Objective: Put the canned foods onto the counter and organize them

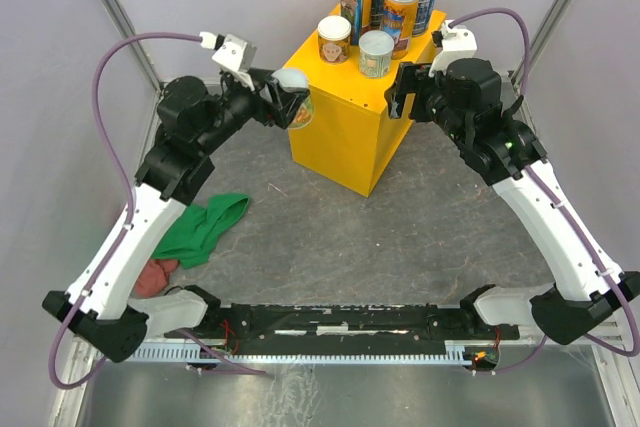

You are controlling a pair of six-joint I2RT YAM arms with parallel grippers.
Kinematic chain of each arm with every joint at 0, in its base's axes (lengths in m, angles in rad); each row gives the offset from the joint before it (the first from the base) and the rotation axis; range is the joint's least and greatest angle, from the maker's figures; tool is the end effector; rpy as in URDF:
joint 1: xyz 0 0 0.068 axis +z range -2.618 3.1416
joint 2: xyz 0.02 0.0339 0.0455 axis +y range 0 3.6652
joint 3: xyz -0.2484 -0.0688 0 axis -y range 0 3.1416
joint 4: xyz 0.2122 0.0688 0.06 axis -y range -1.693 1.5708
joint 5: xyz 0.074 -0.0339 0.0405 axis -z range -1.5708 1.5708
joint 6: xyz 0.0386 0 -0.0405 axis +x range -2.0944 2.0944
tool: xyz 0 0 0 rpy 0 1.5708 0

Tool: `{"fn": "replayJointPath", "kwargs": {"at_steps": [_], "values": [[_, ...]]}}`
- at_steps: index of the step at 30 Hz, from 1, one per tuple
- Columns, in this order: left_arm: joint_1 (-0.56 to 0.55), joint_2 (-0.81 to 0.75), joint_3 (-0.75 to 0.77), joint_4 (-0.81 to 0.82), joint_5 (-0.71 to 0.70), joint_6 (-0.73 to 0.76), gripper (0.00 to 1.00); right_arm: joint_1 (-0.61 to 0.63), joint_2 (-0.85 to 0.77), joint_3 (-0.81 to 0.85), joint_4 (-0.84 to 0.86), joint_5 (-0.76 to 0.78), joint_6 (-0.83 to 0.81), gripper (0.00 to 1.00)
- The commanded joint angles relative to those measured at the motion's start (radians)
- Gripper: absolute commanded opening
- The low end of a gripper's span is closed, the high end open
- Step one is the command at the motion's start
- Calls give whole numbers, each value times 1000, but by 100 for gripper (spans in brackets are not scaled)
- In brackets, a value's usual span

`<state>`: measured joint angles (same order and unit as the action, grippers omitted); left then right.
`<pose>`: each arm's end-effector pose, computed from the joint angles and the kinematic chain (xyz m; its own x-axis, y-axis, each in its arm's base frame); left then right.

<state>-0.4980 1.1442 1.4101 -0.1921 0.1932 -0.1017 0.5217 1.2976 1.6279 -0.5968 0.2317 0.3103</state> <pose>0.1878 -0.1105 0.4615 -0.0002 -0.1133 -0.9936 0.6403 0.7632 -0.0872 0.2141 0.1129 0.4489 -0.3069 0.1664 -0.9371 -0.2093 0.9487 0.2370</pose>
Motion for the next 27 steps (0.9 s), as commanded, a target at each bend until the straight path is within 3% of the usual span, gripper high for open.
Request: {"fn": "replayJointPath", "kwargs": {"at_steps": [1, 12, 27], "values": [[-35, 63, 174, 76, 5, 104, 3, 2, -21, 24, 51, 21, 9, 89], [-114, 278, 425, 30, -84, 197, 3, 2, -15, 38, 78, 17, 22, 90], [-149, 415, 481, 107, -128, 230, 3, 2, -17, 43, 91, 20, 15, 90]]}}
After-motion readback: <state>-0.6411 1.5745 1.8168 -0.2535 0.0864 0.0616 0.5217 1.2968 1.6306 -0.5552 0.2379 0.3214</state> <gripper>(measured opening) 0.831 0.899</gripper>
